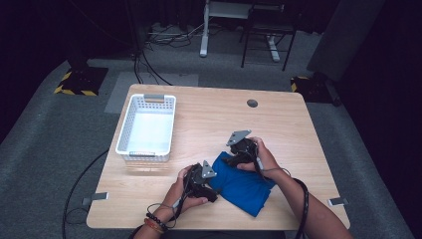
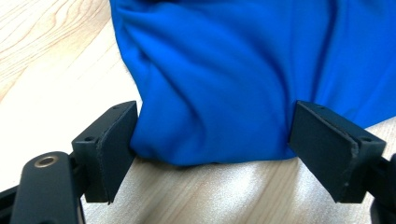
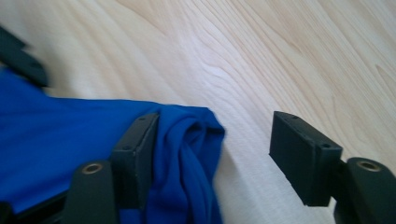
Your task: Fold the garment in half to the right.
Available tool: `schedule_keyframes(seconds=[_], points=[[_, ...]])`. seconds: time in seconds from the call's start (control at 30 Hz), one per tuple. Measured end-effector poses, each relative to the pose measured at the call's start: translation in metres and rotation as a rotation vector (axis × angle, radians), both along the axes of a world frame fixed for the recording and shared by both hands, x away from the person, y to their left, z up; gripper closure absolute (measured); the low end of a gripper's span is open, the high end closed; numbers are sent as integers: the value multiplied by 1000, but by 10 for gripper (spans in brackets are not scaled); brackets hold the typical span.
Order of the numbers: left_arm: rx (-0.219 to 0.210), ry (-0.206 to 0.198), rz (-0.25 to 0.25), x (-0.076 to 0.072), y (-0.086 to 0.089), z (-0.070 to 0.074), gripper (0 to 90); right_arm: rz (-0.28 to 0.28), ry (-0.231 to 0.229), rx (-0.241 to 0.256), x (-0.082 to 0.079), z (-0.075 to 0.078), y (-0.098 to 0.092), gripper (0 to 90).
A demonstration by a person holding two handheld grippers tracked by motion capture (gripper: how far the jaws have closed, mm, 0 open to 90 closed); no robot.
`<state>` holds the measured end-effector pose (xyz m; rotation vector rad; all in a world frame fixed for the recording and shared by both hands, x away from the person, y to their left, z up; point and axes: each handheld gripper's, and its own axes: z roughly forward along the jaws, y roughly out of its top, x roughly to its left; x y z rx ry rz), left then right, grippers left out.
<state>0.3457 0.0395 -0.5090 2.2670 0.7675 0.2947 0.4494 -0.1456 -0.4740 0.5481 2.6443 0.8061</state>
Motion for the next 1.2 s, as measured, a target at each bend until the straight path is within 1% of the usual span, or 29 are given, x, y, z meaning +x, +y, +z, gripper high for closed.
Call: schedule_keyframes(seconds=[0.03, 0.1, 0.13, 0.17, 0.2, 0.23, 0.27, 0.33, 0.37, 0.4, 0.47, 0.5, 0.53, 0.57, 0.6, 0.63, 0.67, 0.7, 0.73, 0.8, 0.83, 0.87, 0.93, 0.97, 1.03, 1.07, 1.1, 1.17, 1.2], points=[[4, -4, 2, 0, 0, 0, 166, -3, 5, -11, 5, -3, 1, 321], [24, -25, 25, 1, 2, 2, 167, -19, 41, 19, 13, -5, -1, 328], [30, -36, 43, 2, 3, 2, 167, -38, 40, 17, 16, -5, -2, 329], [38, -41, 59, 3, 5, 3, 167, -55, 23, 4, 18, -5, -4, 332], [45, -45, 82, 4, 7, 4, 168, -79, 18, -3, 20, -6, -5, 332], [50, -53, 95, 5, 9, 6, 172, -103, 28, 4, 22, -7, -7, 349], [40, -57, 100, 4, 10, 7, 183, -128, 45, 14, 24, -9, -9, 364], [25, -61, 95, 2, 10, 9, 188, -172, 54, 18, 27, -10, -14, 366], [29, -71, 85, -1, 7, 11, 184, -194, 67, 21, 29, -10, -17, 370], [26, -72, 76, -4, 3, 13, 186, -231, 85, 27, 32, -9, -23, 375], [21, -81, 52, -9, -4, 16, 185, -242, 86, 35, 34, -8, -29, 368], [18, -85, 28, -13, -10, 17, 185, -250, 91, 42, 34, -7, -33, 364], [18, -85, 28, -13, -10, 17, 184, -250, 91, 42, 34, -7, -33, 364], [11, -90, 4, -19, -20, 19, 184, -260, 95, 60, 35, -6, -38, 364], [6, -90, -14, -21, -26, 20, 185, -245, 104, 87, 35, -3, -44, 356], [-17, -84, -59, -27, -38, 21, 185, -224, 98, 99, 35, 0, -49, 344], [-34, -74, -91, -30, -45, 22, 187, -207, 95, 114, 34, 1, -51, 337], [-43, -67, -126, -33, -52, 22, 186, -174, 102, 137, 33, 2, -53, 332], [-45, -67, -149, -34, -57, 21, 183, -146, 117, 154, 33, 2, -54, 329], [-30, -78, -185, -37, -66, 20, 181, -116, 127, 182, 32, 1, -54, 329], [-22, -82, -200, -37, -72, 19, 186, -102, 140, 194, 32, 0, -53, 326], [-17, -81, -214, -37, -76, 19, 199, -76, 169, 200, 33, -2, -51, 313], [5, -80, -238, -36, -83, 15, 206, -43, 187, 186, 35, -8, -44, 301], [23, -81, -250, -35, -85, 14, 209, -40, 196, 175, 35, -10, -41, 293], [79, -101, -266, -34, -89, 10, 208, -41, 205, 166, 37, -13, -36, 279], [91, -97, -276, -34, -90, 8, 213, -48, 207, 161, 38, -15, -34, 274], [85, -91, -285, -32, -89, 7, 215, -52, 210, 161, 39, -15, -32, 269], [67, -68, -298, -29, -87, 6, 228, -46, 200, 152, 39, -17, -30, 255], [60, -54, -312, -29, -86, 6, 260, -52, 200, 142, 39, -18, -30, 250]])
